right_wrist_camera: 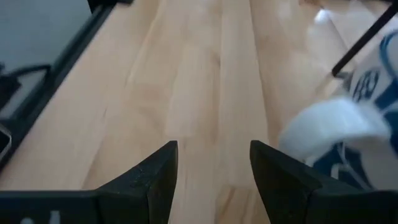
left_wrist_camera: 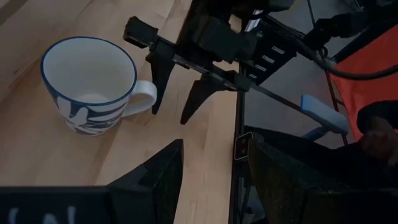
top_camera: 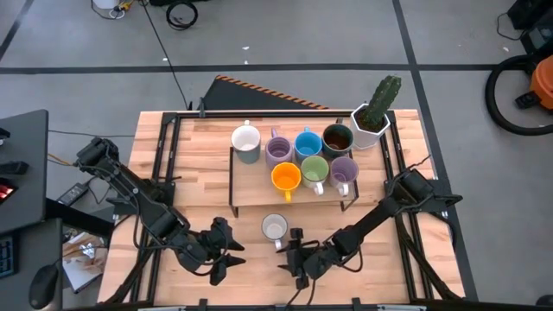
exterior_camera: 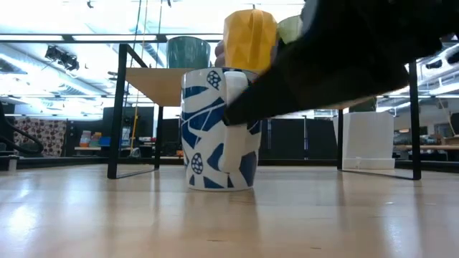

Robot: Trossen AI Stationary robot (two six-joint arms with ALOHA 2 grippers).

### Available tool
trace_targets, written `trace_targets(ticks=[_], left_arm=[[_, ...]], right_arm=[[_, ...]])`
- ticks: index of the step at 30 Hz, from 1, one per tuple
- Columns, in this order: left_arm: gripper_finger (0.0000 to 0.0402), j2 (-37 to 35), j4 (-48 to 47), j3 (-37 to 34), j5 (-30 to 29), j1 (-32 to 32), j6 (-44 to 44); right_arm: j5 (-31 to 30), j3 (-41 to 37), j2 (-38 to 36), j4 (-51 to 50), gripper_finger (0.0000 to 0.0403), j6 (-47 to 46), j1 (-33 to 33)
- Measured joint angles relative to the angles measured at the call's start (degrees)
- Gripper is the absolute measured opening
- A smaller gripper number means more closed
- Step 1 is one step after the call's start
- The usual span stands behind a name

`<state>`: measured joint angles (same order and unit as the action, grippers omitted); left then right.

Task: Place coffee mugs
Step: Put the white mug on the shelf

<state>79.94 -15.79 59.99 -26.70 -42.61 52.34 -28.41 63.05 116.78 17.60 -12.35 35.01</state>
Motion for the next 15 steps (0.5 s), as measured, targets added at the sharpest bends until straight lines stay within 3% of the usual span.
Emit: trace_targets(ticks=[8, 15], left_arm=[[0.0188, 0.0, 0.0, 0.0, 1.3, 0.0, -0.1], [0.0188, 0.0, 0.0, 0.0, 1.3, 0.0, -0.1]], right_arm=[[-1.3, 0.0, -2.8, -9.4, 0.0206, -1.1, 3.8], [-15.7, 0.0, -4.2, -12.5, 0.0206, 2.7, 6.3]])
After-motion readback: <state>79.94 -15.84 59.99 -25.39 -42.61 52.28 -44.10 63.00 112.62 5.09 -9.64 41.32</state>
